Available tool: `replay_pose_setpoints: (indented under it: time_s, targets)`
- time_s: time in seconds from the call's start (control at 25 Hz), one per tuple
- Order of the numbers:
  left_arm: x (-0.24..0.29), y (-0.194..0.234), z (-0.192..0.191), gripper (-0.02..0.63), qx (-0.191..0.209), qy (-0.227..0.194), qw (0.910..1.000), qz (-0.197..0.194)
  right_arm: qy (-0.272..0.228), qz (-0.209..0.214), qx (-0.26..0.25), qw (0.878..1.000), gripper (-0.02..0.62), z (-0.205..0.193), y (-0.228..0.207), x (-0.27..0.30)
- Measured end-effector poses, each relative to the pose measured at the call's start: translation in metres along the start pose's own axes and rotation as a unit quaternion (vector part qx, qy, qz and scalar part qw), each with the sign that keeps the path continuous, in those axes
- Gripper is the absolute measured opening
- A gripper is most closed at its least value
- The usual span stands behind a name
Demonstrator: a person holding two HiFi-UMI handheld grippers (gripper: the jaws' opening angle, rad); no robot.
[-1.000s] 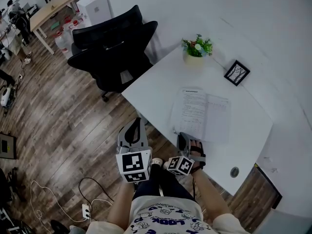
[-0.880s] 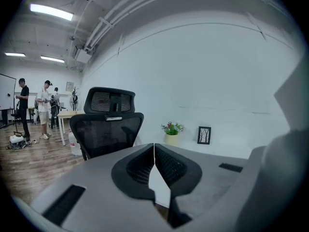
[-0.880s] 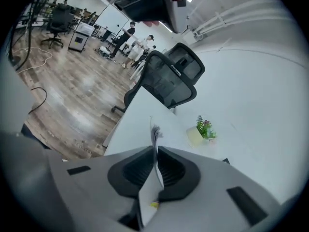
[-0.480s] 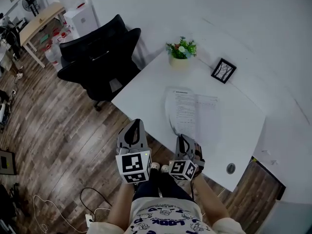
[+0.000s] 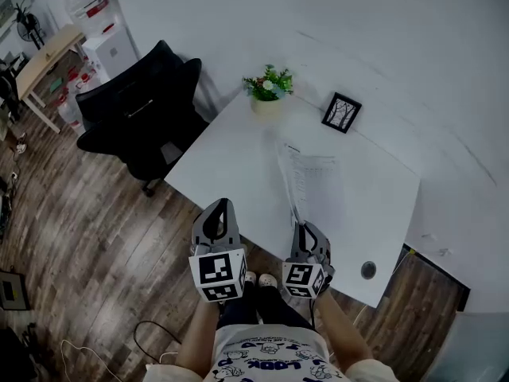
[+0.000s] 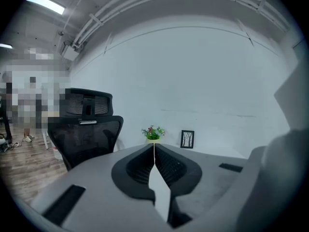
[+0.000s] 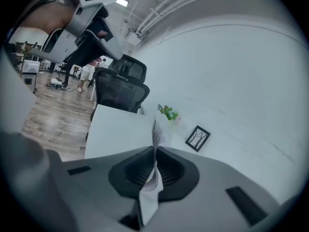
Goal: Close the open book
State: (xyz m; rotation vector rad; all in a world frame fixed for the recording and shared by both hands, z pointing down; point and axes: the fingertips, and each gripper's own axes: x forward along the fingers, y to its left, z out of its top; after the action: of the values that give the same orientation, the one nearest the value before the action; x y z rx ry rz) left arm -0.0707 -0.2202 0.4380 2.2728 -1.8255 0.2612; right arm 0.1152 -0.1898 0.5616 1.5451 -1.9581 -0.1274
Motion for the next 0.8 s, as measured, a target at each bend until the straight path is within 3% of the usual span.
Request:
replay_pose_setpoints:
  time_s: [0.28, 0.8]
  targets:
    - [0.010, -0.021, 0.007, 0.026, 0.005, -0.004, 0.9998, -0.019, 0.051, -0.047, 0.150, 0.986, 0.038, -0.041, -0.047, 0.006]
    - [0.023, -0.046, 0.009, 0.026, 0.018, 0.001, 0.9992, -0.036, 0.116, -0.068, 0.219, 0.966, 0.038, -0.094, -0.069, 0.016]
